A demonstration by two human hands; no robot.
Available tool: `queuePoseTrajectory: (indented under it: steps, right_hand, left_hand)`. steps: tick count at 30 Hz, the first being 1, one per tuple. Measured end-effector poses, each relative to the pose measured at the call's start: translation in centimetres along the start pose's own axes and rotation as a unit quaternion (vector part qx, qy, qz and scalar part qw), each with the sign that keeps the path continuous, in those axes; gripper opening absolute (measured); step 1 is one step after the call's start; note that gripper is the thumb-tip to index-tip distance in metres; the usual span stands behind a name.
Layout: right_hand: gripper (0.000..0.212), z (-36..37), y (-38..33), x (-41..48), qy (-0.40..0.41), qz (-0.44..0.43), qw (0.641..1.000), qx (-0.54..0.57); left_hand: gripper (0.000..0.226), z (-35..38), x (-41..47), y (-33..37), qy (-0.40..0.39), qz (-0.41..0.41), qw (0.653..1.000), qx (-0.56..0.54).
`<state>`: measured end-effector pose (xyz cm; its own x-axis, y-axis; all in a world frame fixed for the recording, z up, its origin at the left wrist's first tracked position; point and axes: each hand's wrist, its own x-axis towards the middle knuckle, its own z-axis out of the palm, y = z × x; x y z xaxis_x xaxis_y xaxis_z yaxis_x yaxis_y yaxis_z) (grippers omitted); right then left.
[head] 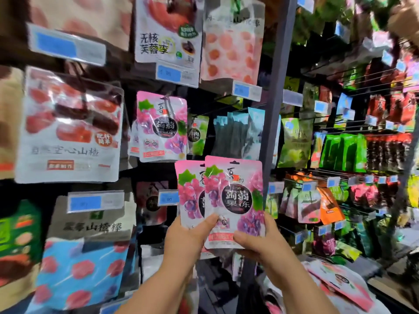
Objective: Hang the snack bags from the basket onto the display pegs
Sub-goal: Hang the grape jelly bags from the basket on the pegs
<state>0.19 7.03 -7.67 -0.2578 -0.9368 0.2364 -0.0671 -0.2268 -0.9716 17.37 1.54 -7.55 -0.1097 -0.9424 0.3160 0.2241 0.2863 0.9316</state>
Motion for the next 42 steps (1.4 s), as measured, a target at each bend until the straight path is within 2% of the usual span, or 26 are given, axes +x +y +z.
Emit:
queuePoseTrajectory:
  steps: [2, 5, 8, 13, 16, 19, 25, 29, 32, 36, 40, 42]
  right_hand:
    - [0.087, 1.8, -0.5, 1.0, -0.015, -0.022, 0.999, 0.021]
    - [0.097, 4.5, -1.0, 2.4, -0.025, -0.032, 0.997, 0.067]
    - [0.098, 6.8, -1.8, 3.5, -0.044, -0.035, 0.993, 0.103]
    - [0.064, 9.2, -4.9, 6.0, -0.065, -0.053, 0.988, 0.131]
    - [0.056, 10.7, -6.3, 7.9, -0.065, -0.074, 0.986, 0.137]
    - [0.066, 12.2, -7.2, 9.8, -0.06, -0.096, 0.982, 0.15]
    - [0.075, 13.9, -8.2, 12.0, -0.066, -0.132, 0.979, 0.139]
    - [0.076, 14.8, -8.5, 12.9, -0.06, -0.139, 0.98, 0.128]
    - [0.074, 15.3, -8.9, 13.2, -0.06, -0.144, 0.979, 0.133]
    - [0.071, 15.6, -9.3, 13.3, -0.064, -0.147, 0.978, 0.131]
    - [0.058, 15.9, -9.5, 13.3, -0.064, -0.139, 0.979, 0.138]
    - [0.055, 16.0, -9.7, 13.4, -0.063, -0.136, 0.979, 0.14]
  left_hand:
    - [0.043, -1.5, 0.7, 1.3, 0.012, 0.004, 1.0, 0.007]
    - [0.052, -3.6, 1.9, 2.8, 0.026, 0.007, 1.0, 0.014]
    - [0.042, -5.3, 3.2, 3.8, 0.021, 0.026, 0.999, 0.019]
    - [0.081, -8.2, 5.6, 4.4, 0.003, 0.013, 0.999, -0.041]
    - [0.075, -9.8, 6.5, 4.6, 0.018, 0.012, 0.996, -0.084]
    - [0.071, -11.2, 7.3, 4.9, 0.05, 0.0, 0.994, -0.095]
    - [0.052, -13.0, 8.1, 6.8, 0.069, 0.046, 0.995, -0.053]
    - [0.053, -14.0, 8.6, 7.4, 0.076, 0.037, 0.996, -0.013]
    - [0.052, -14.4, 8.5, 7.5, 0.076, 0.029, 0.997, -0.007]
    - [0.036, -14.5, 7.8, 8.0, 0.08, 0.039, 0.996, -0.02]
    - [0.044, -15.0, 7.2, 8.4, 0.082, 0.043, 0.995, -0.024]
    - [0.038, -15.4, 7.0, 8.6, 0.093, 0.05, 0.994, -0.018]
